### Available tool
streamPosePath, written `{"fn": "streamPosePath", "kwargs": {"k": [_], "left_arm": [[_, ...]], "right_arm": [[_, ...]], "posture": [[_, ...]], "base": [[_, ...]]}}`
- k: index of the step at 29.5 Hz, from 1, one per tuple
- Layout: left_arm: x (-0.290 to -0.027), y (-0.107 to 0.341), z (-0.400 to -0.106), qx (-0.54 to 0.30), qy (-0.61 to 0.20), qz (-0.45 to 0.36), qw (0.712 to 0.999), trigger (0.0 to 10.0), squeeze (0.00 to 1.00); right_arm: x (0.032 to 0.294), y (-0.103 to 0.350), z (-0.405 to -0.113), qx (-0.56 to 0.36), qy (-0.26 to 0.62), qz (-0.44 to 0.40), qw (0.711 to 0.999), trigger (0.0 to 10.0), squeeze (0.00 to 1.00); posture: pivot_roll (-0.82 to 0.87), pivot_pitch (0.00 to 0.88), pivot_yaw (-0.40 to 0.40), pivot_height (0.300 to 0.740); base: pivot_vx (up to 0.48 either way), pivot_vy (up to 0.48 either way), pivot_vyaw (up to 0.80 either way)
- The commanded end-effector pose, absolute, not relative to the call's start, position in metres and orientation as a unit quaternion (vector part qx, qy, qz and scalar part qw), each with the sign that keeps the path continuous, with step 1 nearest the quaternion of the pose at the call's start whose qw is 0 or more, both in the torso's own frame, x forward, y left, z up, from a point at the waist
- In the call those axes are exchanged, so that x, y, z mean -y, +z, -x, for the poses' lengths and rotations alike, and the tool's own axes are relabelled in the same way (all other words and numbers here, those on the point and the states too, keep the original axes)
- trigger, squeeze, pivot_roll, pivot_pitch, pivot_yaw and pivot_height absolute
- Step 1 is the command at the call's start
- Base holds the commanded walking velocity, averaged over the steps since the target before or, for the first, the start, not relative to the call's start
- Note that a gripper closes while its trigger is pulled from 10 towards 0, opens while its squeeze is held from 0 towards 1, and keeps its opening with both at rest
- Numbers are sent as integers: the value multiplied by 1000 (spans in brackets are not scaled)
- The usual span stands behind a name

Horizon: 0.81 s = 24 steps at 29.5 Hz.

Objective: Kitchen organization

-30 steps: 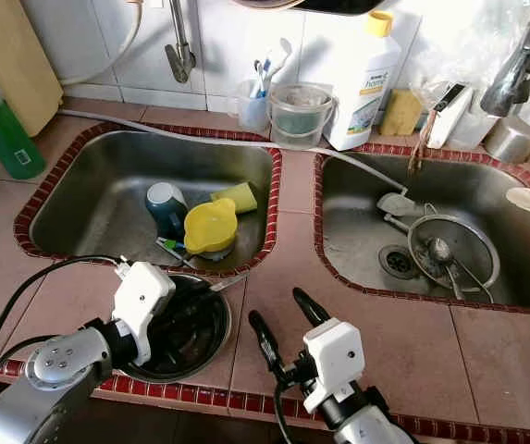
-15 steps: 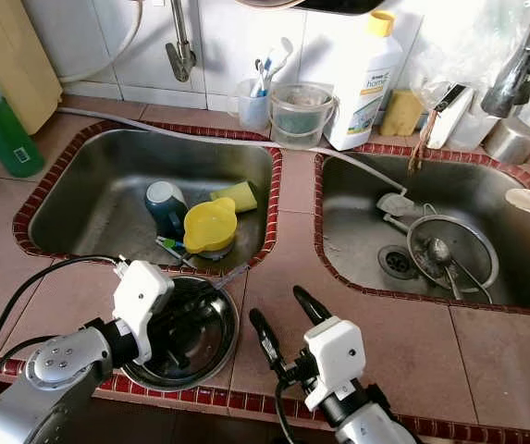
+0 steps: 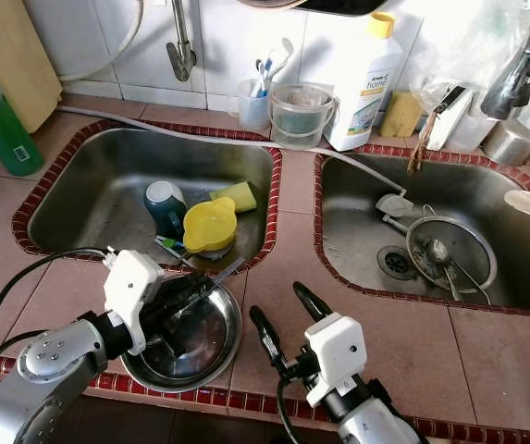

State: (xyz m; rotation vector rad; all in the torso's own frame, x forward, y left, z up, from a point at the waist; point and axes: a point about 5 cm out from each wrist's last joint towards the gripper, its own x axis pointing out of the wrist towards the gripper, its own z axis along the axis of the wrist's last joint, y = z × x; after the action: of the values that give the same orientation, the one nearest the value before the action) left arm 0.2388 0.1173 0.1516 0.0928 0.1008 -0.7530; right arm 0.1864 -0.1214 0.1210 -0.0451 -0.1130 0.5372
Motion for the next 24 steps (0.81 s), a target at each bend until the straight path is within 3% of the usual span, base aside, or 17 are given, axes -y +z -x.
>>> {"fn": "streamPosePath", "kwargs": {"k": [1, 3, 4, 8, 9, 10, 11, 24], "left_arm": [[-118, 155, -237, -46, -369, -47, 927, 0, 0], [-118, 153, -236, -49, -374, -56, 924, 0, 0], [-118, 152, -235, -46, -381, -67, 921, 10000, 0], [-118, 150, -232, -54, -389, -60, 917, 10000, 0], [-119, 151, -233, -53, -383, -62, 920, 10000, 529], [-120, 151, -234, -53, -377, -63, 923, 10000, 529], [-122, 152, -235, -53, -372, -53, 925, 10000, 1000], [-133, 154, -234, -65, -369, -82, 923, 10000, 1000]], "right_arm": [[123, 118, -186, 45, 265, 20, 963, 10000, 0], [123, 118, -186, 45, 266, 20, 963, 10000, 0], [123, 118, -187, 46, 267, 20, 962, 10000, 0], [123, 117, -187, 46, 268, 21, 962, 10000, 0], [123, 118, -187, 46, 268, 21, 962, 10000, 0], [123, 118, -187, 46, 268, 21, 962, 10000, 0], [123, 117, -187, 46, 268, 21, 962, 10000, 0], [122, 120, -183, 45, 279, 17, 959, 10000, 0]], "posture": [[-175, 142, -41, 740], [-175, 142, -41, 740], [-173, 140, -42, 740], [-172, 138, -43, 740], [-171, 137, -44, 740], [-171, 137, -44, 740], [-171, 136, -44, 740], [-165, 138, -48, 740]], "base": [[0, 0, 0], [0, 0, 0], [0, 0, 0], [0, 0, 0], [0, 0, 0], [0, 0, 0], [0, 0, 0], [0, 0, 0]]}}
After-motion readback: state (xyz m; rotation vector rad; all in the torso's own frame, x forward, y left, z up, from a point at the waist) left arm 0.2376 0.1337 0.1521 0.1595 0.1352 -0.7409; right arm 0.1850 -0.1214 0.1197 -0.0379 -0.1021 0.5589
